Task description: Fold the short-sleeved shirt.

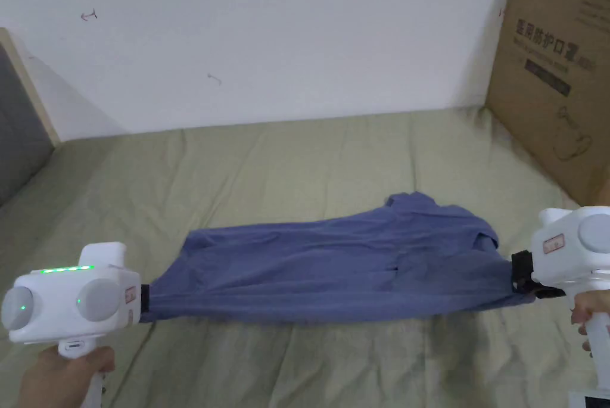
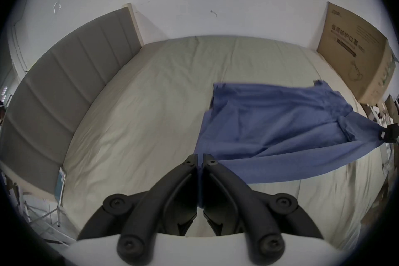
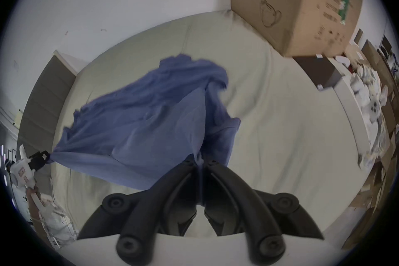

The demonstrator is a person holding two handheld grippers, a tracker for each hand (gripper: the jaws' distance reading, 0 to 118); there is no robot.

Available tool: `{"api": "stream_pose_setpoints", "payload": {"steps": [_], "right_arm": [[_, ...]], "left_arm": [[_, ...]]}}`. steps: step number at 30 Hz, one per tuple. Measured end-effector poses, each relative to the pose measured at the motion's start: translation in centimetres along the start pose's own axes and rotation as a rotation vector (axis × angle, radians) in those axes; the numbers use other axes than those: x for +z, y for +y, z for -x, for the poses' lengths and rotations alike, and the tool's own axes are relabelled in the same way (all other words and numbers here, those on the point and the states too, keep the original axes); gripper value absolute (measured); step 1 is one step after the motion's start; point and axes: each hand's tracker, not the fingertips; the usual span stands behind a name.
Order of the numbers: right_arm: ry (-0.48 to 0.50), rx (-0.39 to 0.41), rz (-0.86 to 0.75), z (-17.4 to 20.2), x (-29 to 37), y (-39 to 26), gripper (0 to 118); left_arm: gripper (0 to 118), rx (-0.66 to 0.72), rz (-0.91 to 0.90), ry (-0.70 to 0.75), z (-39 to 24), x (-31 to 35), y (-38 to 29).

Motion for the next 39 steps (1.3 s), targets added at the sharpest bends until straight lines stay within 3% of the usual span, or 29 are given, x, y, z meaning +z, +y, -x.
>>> {"api": "stream_pose_setpoints", "payload": {"steps": [9, 17, 18, 19, 20, 21, 22, 23, 24, 25, 29, 30, 31, 33, 34, 35, 36, 39], "right_arm": [[0.038, -0.091, 0.052, -4.2, 4.4, -15.1, 4], [0.021, -0.089, 0.061, -5.4, 4.4, -20.7, 4], [0.020, -0.089, 0.058, -5.3, 4.3, -20.9, 4], [0.016, -0.096, 0.049, -5.2, 4.3, -21.0, 6], [0.017, -0.097, 0.037, -5.2, 4.3, -21.0, 24], [0.010, -0.098, 0.021, -5.2, 4.3, -21.1, 40], [-0.008, -0.084, 0.014, -5.0, 4.4, -21.1, 49], [-0.040, -0.053, 0.009, -4.7, 4.7, -21.2, 49], [-0.044, -0.025, -0.009, -4.5, 5.2, -21.4, 72], [-0.037, 0.004, -0.045, -4.2, 6.0, -21.7, 85], [-0.047, 0.038, -0.147, -2.8, 9.3, -23.4, 87], [-0.011, 0.052, -0.177, -2.5, 10.1, -24.0, 86], [0.009, 0.068, -0.178, -2.1, 10.8, -24.8, 86], [0.005, 0.093, -0.210, -1.3, 11.6, -27.0, 78], [-0.004, 0.116, -0.224, -0.8, 11.6, -27.9, 62], [-0.018, 0.162, -0.209, -0.4, 11.4, -28.7, 26], [-0.044, 0.168, -0.194, -0.1, 10.9, -29.3, 7], [-0.004, 0.119, -0.134, -0.3, 9.6, -29.8, 2]], "left_arm": [[2, -0.027, 0.025, -0.005, 1.4, 7.4, -14.4], [4, -0.044, 0.056, -0.021, 0.9, 8.2, -21.2], [9, -0.048, 0.056, -0.006, 0.8, 8.0, -21.6], [24, -0.045, 0.052, -0.004, 0.9, 7.9, -21.7], [60, -0.028, 0.055, -0.006, 1.0, 8.0, -21.5], [82, 0.011, 0.068, -0.017, 1.2, 8.2, -21.1], [91, 0.033, 0.078, -0.038, 1.4, 8.4, -20.8], [91, 0.065, 0.078, -0.062, 1.9, 8.8, -20.4], [109, 0.087, 0.044, -0.080, 2.2, 9.6, -20.0], [110, 0.098, 0.011, -0.099, 2.3, 10.6, -19.6], [106, 0.094, -0.048, -0.140, 2.4, 13.6, -19.5], [102, 0.087, -0.062, -0.149, 2.3, 14.4, -19.7], [93, 0.086, -0.081, -0.154, 2.3, 15.2, -20.0], [49, 0.082, -0.090, -0.150, 2.0, 16.1, -20.9], [27, 0.082, -0.089, -0.141, 1.7, 16.1, -21.5], [2, 0.083, -0.085, -0.138, 1.6, 15.8, -22.3], [1, 0.080, -0.082, -0.129, 1.6, 15.7, -23.1], [0, 0.083, -0.015, -0.151, 1.2, 14.8, -24.7]]}}
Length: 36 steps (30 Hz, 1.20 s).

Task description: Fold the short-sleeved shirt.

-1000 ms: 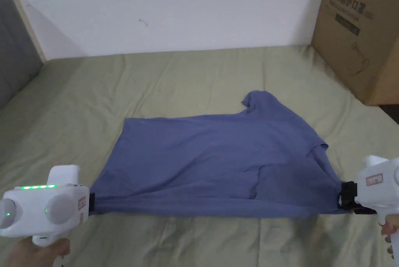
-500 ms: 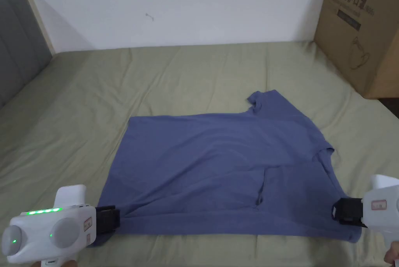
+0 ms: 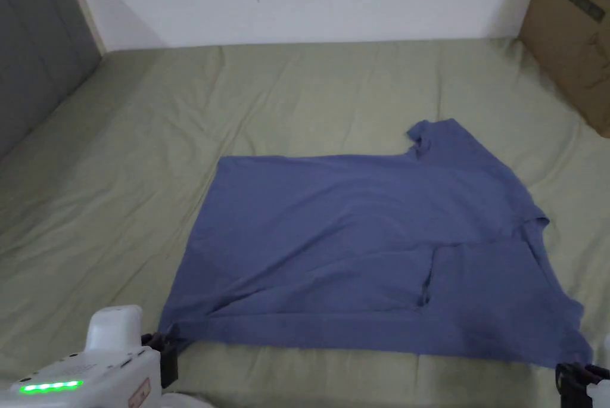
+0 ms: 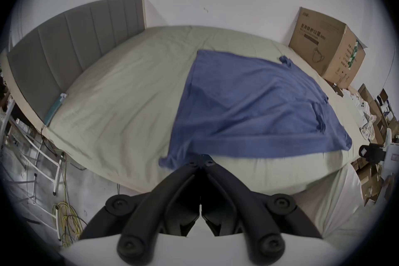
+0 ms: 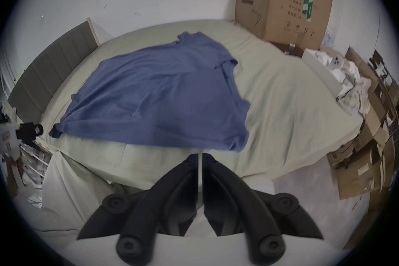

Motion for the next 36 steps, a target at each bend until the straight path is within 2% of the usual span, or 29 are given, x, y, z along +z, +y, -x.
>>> {"api": "stream_pose_setpoints", "payload": {"steps": [2, 3, 4, 5, 8, 9, 10, 14, 15, 16, 17, 18, 20, 22, 24, 25, 27, 29, 31, 32, 33, 34, 35, 36], "right_arm": [[0.026, -0.060, 0.001, -0.2, -0.3, 0.0, 2], [0.030, -0.046, 0.010, -0.3, -0.5, 0.2, 2], [0.020, -0.038, 0.008, -0.2, -0.6, 0.4, 2], [0.006, -0.030, 0.007, -0.1, -0.7, 0.6, 2], [0.013, -0.027, 0.021, -0.6, -1.1, 1.2, 2], [0.015, -0.038, 0.027, -0.8, -1.4, 1.4, 2], [0.020, -0.053, 0.040, -1.0, -1.7, 1.5, 2], [0.036, -0.124, 0.077, -1.5, -2.9, 1.5, 2], [0.035, -0.135, 0.085, -1.6, -3.1, 1.5, 2], [0.036, -0.140, 0.089, -1.7, -3.2, 1.6, 2], [0.036, -0.144, 0.091, -1.7, -3.3, 1.6, 2], [0.038, -0.143, 0.093, -1.6, -3.2, 1.6, 2], [0.031, -0.137, 0.093, -1.5, -3.2, 1.8, 2], [0.045, -0.128, 0.079, -1.5, -3.4, 2.1, 6], [0.029, -0.119, 0.076, -1.6, -3.7, 2.8, 63], [0.023, -0.105, 0.076, -1.9, -3.9, 3.2, 80], [-0.005, -0.067, 0.059, -2.4, -4.2, 4.1, 82], [-0.037, -0.046, 0.070, -3.3, -5.5, 4.8, 82], [-0.049, -0.084, 0.138, -4.5, -7.1, 5.1, 77], [-0.015, -0.098, 0.159, -5.0, -7.8, 4.8, 51], [-0.003, -0.109, 0.169, -5.3, -8.2, 4.6, 10], [-0.011, -0.110, 0.174, -5.4, -8.6, 4.2, 2], [-0.041, -0.130, 0.184, -5.4, -8.5, 3.8, 2], [0.015, -0.143, 0.189, -5.6, -8.2, 3.7, 2]], "left_arm": [[0, -0.016, 0.014, 0.022, 0.1, -0.7, -0.7], [0, -0.031, 0.027, 0.047, 0.2, -1.2, -0.9], [8, -0.034, 0.035, 0.067, 0.5, -1.8, -0.8], [29, -0.029, 0.040, 0.075, 0.7, -2.2, -0.6], [82, 0.014, 0.036, 0.073, 2.1, -3.5, 0.3], [93, 0.027, 0.042, 0.077, 2.4, -4.3, 0.7], [98, 0.028, 0.048, 0.078, 2.6, -5.1, 0.9], [95, 0.002, 0.145, 0.078, 2.7, -8.3, 0.6], [83, -0.006, 0.169, 0.058, 2.6, -8.8, 0.4], [55, -0.036, 0.193, 0.030, 2.4, -9.0, -0.1], [26, -0.065, 0.188, 0.074, 2.3, -9.2, -0.4], [24, -0.070, 0.167, 0.050, 2.2, -8.6, -0.1], [6, -0.065, 0.150, 0.057, 2.3, -8.0, 0.6], [6, -0.054, 0.159, 0.046, 2.4, -8.1, 1.2], [6, -0.048, 0.155, 0.049, 2.3, -7.9, 1.4], [6, -0.041, 0.150, 0.045, 2.3, -7.7, 1.5], [6, -0.028, 0.147, 0.043, 2.2, -7.5, 1.8], [6, -0.026, 0.147, 0.043, 2.2, -7.2, 1.8], [6, -0.024, 0.152, 0.042, 2.2, -7.2, 1.8], [6, -0.022, 0.153, 0.043, 2.3, -7.2, 1.8], [6, -0.015, 0.155, 0.044, 2.3, -7.3, 1.7], [6, -0.007, 0.159, 0.043, 2.3, -7.3, 1.8], [6, -0.003, 0.163, 0.042, 2.2, -7.3, 1.8], [6, -0.001, 0.162, 0.045, 2.2, -7.3, 1.7]]}}
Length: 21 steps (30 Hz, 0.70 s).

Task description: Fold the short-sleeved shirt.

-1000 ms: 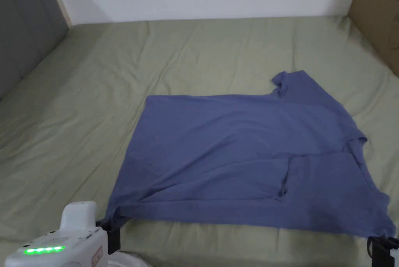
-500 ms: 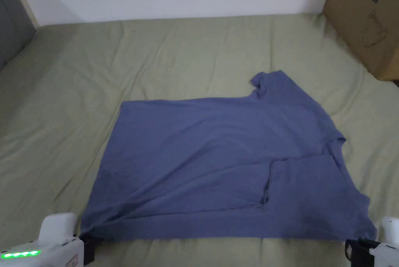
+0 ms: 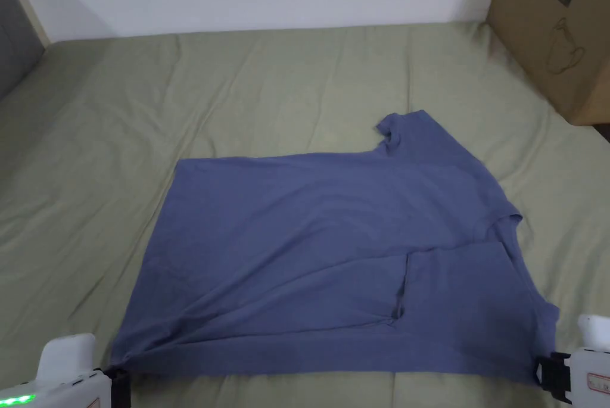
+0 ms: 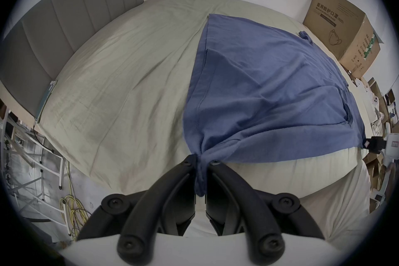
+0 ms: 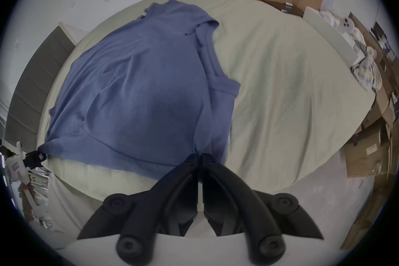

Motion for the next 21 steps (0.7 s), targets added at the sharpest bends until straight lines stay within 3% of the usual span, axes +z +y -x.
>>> {"api": "stream_pose_setpoints", "payload": {"steps": [12, 21], "right_arm": [[0.039, -0.085, -0.076, -0.5, 2.7, 1.6, 2], [0.051, -0.155, -0.136, -0.9, 0.5, 10.6, 2]], "left_arm": [[6, 0.046, -0.024, -0.026, 0.1, 2.2, 2.6], [6, 0.046, -0.016, -0.019, -1.0, -1.4, 12.5]]}}
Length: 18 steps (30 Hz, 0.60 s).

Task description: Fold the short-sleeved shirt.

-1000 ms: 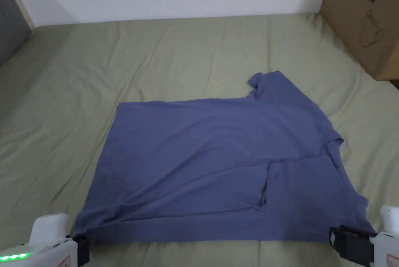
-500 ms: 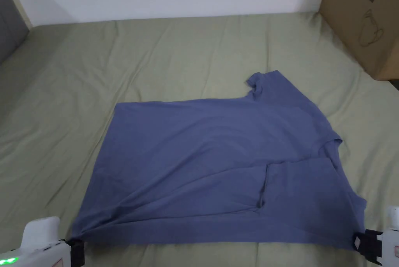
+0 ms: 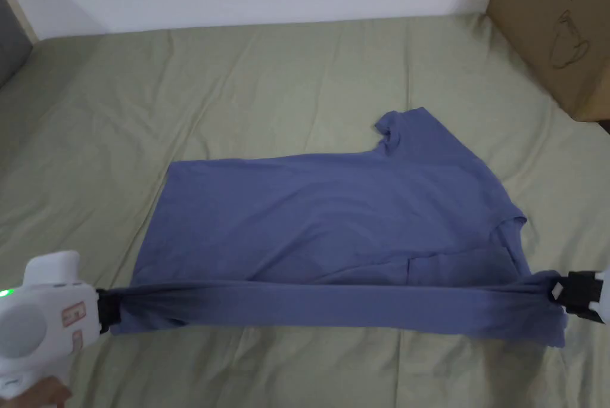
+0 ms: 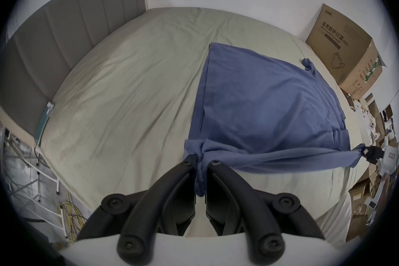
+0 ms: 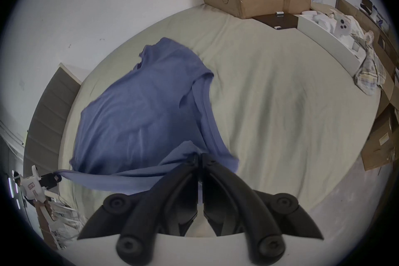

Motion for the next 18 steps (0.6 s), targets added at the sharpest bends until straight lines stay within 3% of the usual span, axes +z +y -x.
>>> {"api": "stream_pose_setpoints", "payload": {"steps": [5, 6, 7, 8, 9, 10, 11, 15, 17, 18], "right_arm": [[-0.057, 0.009, 0.057, 1.6, -5.9, 3.9, 2], [-0.061, 0.004, 0.051, 1.8, -6.9, 4.3, 2], [-0.063, 0.006, 0.053, 2.0, -7.7, 4.6, 3], [-0.074, 0.009, 0.063, 2.3, -8.2, 4.8, 21], [-0.099, 0.030, 0.056, 2.5, -8.3, 4.9, 47], [-0.120, 0.061, 0.037, 2.7, -8.3, 4.9, 76], [-0.122, 0.089, 0.027, 2.9, -7.8, 4.7, 89], [-0.094, 0.190, -0.025, 3.4, -4.4, 3.1, 87], [-0.089, 0.233, -0.066, 3.6, -2.3, 1.4, 86], [-0.085, 0.249, -0.088, 3.7, -1.3, 0.4, 81]], "left_arm": [[7, -0.045, 0.071, 0.035, -1.4, -5.9, 3.3], [11, -0.046, 0.085, 0.038, -1.5, -6.6, 3.5], [25, -0.055, 0.095, 0.040, -1.7, -7.0, 3.6], [56, -0.057, 0.106, 0.051, -1.6, -7.4, 3.6], [82, -0.059, 0.115, 0.087, -1.4, -7.7, 3.4], [99, -0.056, 0.107, 0.093, -1.1, -7.6, 3.2], [106, -0.055, 0.089, 0.115, -0.7, -7.0, 2.7], [102, -0.073, 0.047, 0.090, 0.7, -3.6, 0.4], [99, -0.051, 0.017, 0.011, 1.2, -1.3, -1.0], [85, -0.038, -0.001, -0.031, 1.3, -0.1, -1.8]]}}
